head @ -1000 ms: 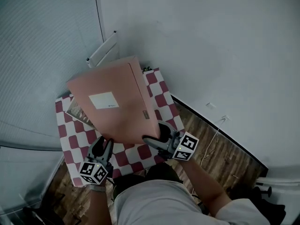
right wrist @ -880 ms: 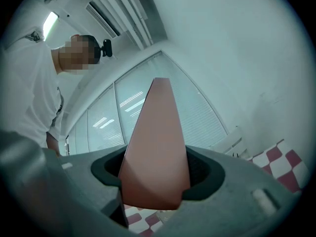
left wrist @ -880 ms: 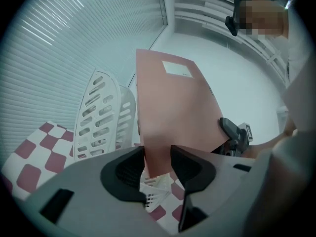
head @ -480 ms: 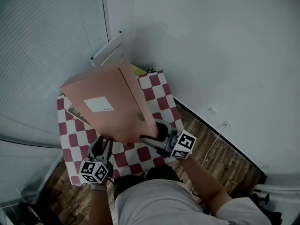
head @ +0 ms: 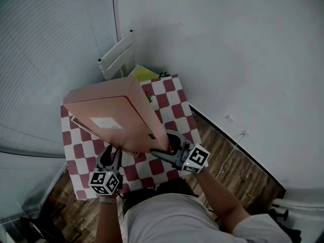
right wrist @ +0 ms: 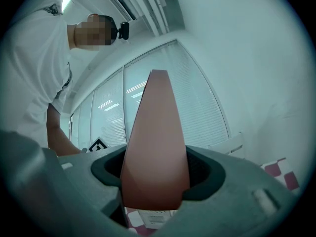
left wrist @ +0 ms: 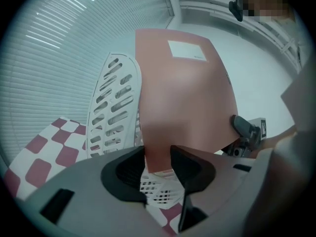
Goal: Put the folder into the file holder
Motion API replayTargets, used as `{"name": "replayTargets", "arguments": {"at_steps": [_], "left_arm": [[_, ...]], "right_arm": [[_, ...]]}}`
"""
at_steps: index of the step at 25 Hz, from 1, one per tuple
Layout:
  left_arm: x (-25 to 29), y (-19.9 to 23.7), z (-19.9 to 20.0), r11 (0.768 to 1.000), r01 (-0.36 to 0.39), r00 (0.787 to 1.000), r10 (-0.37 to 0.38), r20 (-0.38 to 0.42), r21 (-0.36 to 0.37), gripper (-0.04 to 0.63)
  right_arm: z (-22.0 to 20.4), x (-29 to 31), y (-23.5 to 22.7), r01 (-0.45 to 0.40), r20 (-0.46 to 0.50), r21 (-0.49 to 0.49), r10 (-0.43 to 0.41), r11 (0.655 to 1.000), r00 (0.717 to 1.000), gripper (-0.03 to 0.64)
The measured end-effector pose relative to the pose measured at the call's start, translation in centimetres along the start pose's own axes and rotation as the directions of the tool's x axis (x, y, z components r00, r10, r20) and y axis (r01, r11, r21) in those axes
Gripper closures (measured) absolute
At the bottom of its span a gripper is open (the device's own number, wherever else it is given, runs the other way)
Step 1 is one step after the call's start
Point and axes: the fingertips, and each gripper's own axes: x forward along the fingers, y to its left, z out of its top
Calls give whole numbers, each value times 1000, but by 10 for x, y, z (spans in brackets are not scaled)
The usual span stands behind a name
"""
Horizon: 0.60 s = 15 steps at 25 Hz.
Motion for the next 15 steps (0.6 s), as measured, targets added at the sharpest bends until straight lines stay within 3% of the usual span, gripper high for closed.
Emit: {"name": "replayTargets", "arguments": {"at_steps": [7,8,9,13,15], "left_arm": [[12,-4,-3,1000,-17,1000,18,-13,20,445],[14,-7,-4,1000,-20,1000,20,-19,23,508],[17,-8,-7,999,-27,999,28,-31,27,522],[19,-7,-19,999,-41,998,40,-45,-12,543],[18,-7,-21,999,-40,999,39,-37,-28,545]], "right_arm": [[-9,-5,0,21,-58,-77,-26,997,998,319],[-14,-4,0,22,-79,-93,-30,995,996,319],[-19,-3,1,24,-95,-105,-34,994,995,319],[-31,0,3,47,-99,-87,-55,995,994,322],[-35,3,8,32,-83,-138,-44,990,996,322]]}}
